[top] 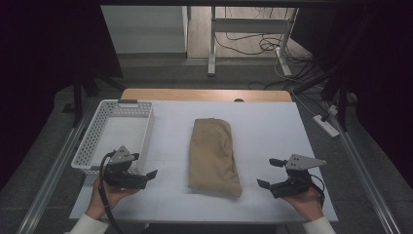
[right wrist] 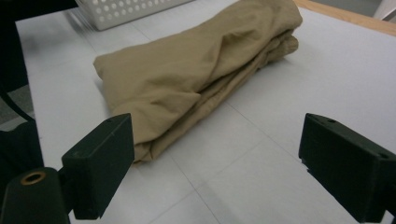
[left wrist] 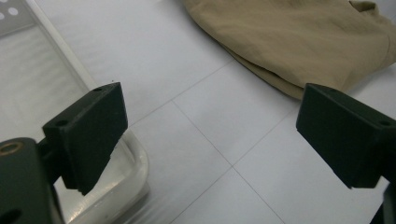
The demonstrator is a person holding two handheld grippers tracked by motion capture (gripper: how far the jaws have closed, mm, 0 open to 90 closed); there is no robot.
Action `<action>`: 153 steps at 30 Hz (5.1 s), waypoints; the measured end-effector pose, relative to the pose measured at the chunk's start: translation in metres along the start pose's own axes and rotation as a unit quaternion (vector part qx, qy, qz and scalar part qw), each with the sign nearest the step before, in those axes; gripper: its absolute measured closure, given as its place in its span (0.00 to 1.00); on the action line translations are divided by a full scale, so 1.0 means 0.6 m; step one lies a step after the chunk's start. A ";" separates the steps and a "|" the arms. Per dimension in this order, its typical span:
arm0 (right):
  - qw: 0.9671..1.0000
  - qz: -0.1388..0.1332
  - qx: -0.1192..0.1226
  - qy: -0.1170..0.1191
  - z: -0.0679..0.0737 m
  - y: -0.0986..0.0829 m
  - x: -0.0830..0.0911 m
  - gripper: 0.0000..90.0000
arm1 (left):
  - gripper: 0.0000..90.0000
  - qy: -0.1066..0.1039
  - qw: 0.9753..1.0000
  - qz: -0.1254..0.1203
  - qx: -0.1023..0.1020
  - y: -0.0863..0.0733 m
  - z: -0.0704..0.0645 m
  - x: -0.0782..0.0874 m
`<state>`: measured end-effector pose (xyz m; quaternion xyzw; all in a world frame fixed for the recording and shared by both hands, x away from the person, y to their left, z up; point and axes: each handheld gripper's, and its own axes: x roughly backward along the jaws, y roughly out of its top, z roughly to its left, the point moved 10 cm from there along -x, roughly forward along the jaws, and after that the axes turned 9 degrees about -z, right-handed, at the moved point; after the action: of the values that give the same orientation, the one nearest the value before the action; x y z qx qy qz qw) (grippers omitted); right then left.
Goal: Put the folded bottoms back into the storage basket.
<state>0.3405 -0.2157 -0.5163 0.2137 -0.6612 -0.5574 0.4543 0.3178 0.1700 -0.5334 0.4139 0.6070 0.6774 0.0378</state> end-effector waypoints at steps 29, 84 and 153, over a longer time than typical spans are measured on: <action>0.999 0.004 0.036 0.037 0.054 0.027 -0.030 0.12 | 0.10 0.006 1.000 0.005 -0.008 0.004 0.000 -0.011; 0.984 0.101 0.077 0.128 0.154 -0.004 -0.158 0.17 | 0.11 0.006 1.000 0.008 -0.018 0.002 -0.010 -0.008; 0.977 0.157 0.117 0.084 0.123 -0.048 -0.143 0.87 | 0.11 0.006 1.000 0.002 -0.009 0.004 -0.013 -0.010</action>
<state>0.3146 -0.1165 -0.5717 0.2054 -0.7067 -0.3779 0.5618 0.3179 0.1602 -0.5339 0.4107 0.6003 0.6853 0.0367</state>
